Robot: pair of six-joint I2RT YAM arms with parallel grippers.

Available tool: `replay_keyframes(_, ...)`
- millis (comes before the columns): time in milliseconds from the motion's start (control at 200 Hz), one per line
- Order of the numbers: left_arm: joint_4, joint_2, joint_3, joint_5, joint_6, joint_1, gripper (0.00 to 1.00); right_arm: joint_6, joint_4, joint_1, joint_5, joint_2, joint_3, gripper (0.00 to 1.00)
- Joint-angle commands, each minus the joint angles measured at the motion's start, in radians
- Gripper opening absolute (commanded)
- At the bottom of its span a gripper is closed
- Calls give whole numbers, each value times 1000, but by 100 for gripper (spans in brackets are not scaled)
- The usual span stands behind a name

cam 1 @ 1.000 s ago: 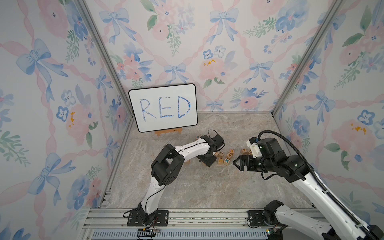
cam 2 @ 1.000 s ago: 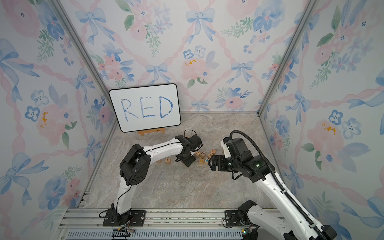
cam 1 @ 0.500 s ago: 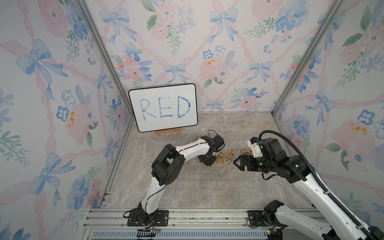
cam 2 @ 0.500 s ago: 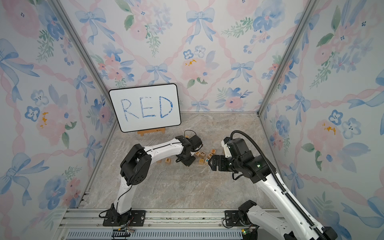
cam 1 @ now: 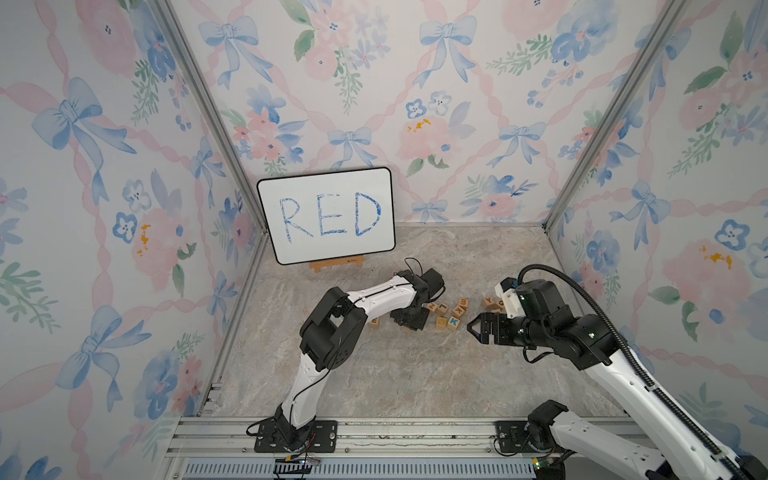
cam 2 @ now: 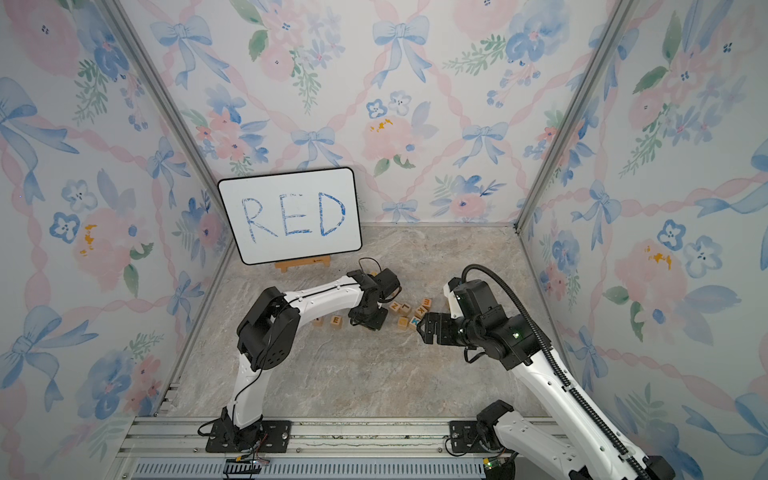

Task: Assemble the uppercase word "red" with letter blocks
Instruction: Adjust the letter block at the center of the board.

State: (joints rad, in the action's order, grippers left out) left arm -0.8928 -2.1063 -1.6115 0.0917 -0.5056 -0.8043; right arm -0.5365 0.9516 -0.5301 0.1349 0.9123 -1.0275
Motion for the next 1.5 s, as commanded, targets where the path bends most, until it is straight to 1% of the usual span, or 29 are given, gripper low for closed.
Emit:
replay_keyframes(0,-24,38,9,-49,-171,14,24,-23,-17,9,-4,-16,23,97)
replay_keyframes(80,-24,43,17,-60,-244,22,24,-21,-17,8,-7,-18,25,97)
replay_keyframes(175,-22,38,40,-105,-316,38,25,-22,-22,9,-11,-21,32,97)
replay_keyframes(305,-23,19,36,-136,-339,40,25,-30,-33,9,-8,-23,42,97)
replay_keyframes(440,-23,11,18,-111,-343,40,26,-31,-39,9,-9,-25,49,97)
replay_keyframes(705,-22,-9,9,-60,-346,41,43,-26,-35,9,-16,-30,53,97)
replay_keyframes(845,-21,-9,6,-53,-351,42,47,-20,-28,9,-20,-33,52,97)
replay_keyframes(900,-21,-6,3,-53,-354,41,45,-21,-28,9,-21,-35,52,97)
replay_keyframes(970,-21,-3,1,-45,-355,42,38,-21,-31,8,-23,-33,54,97)
replay_keyframes(1045,-21,-5,2,-44,-355,43,37,-19,-33,9,-22,-30,54,97)
replay_keyframes(1095,-21,-7,5,-45,-355,45,33,-18,-34,9,-21,-27,52,97)
replay_keyframes(1165,-21,-9,5,-44,-354,45,29,-15,-34,9,-22,-24,48,97)
replay_keyframes(1495,-21,-26,-38,-45,-340,76,29,-17,-33,9,-20,-30,55,97)
